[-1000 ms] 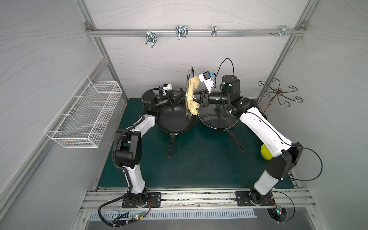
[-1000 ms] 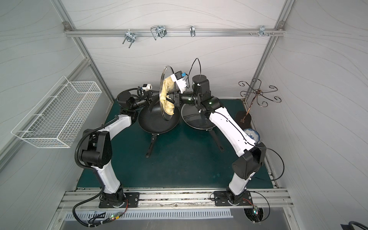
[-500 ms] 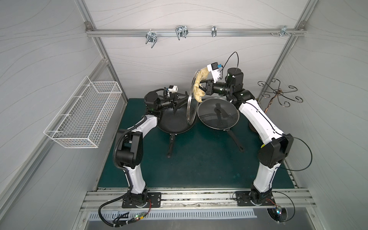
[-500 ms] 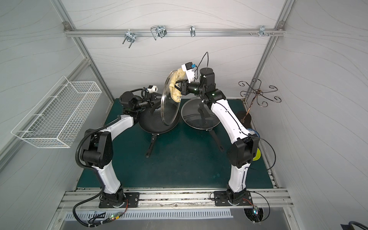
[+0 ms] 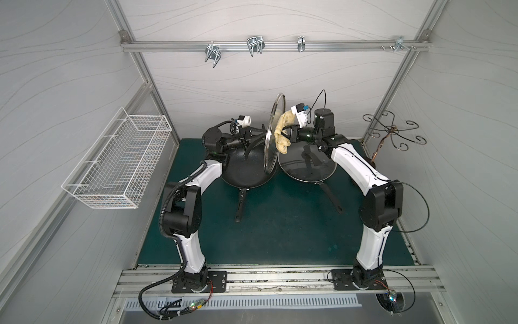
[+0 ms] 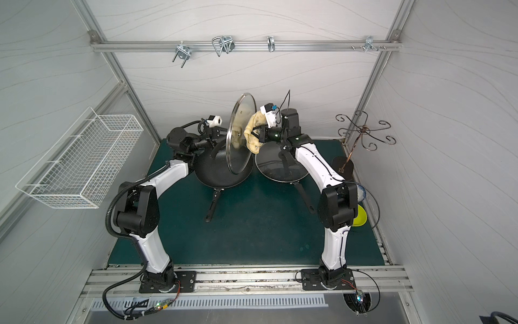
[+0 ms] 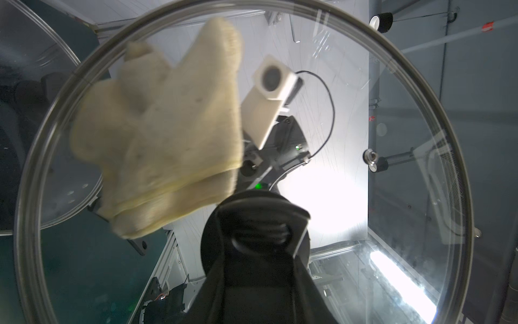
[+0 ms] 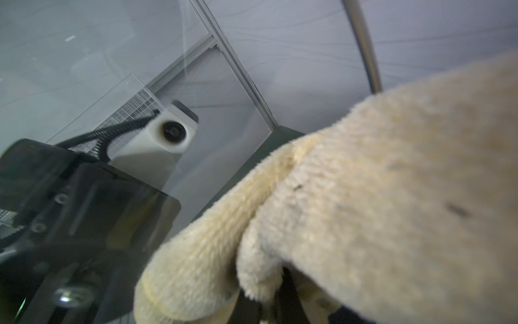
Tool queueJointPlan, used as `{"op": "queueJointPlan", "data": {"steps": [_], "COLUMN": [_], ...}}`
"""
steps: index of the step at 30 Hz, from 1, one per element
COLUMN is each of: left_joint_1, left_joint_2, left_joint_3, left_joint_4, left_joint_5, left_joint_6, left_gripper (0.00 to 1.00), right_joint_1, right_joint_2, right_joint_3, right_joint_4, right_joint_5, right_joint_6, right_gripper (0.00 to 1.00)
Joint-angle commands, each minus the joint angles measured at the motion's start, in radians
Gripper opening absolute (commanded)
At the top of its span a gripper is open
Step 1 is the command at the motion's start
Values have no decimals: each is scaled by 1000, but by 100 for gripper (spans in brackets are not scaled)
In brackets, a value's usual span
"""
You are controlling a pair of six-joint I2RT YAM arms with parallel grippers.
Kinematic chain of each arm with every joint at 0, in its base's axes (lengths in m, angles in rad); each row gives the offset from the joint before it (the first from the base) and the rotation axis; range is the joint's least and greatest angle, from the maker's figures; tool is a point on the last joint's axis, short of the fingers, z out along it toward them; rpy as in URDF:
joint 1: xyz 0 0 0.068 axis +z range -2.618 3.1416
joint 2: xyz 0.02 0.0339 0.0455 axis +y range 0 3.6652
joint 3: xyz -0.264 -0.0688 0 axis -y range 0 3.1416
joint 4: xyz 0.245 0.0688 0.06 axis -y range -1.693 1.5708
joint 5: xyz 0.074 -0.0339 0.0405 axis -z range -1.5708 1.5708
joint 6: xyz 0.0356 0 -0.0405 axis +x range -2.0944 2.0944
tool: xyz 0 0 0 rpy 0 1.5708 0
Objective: Wipe the pot lid with a cloth
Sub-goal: Wipe the pot lid.
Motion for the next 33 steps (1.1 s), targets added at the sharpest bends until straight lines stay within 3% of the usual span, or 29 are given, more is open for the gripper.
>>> {"op": "queueJointPlan", "data": {"steps": [1,9,14,20,33], "left_joint_1": [-17,-16,-15,-15,-12], "left_joint_2": [-64,-71,-66,-75,-195], "left_joint_3": [128,113,101,69,10], "left_joint_4": [225,23,13,-36,-361], "left_joint_5": [-13,-121,-199,-205,-202], "left_joint_6": [-95,49,47,99,470], "left_gripper": [0,0,0,0,0], "right_joint_1": [20,75,108,145,108], "right_joint_2": [-43,-182,-255,-319,-392], "right_joint_3": [-73,-211,-237,-227,-222], "right_joint_4": [6,-15,-42,-44,-20], "right_joint_5": [-40,-88,-126,-141,-29], "right_joint_6": [-21,-15,-14,0,48], "right_gripper": [0,0,0,0,0]}}
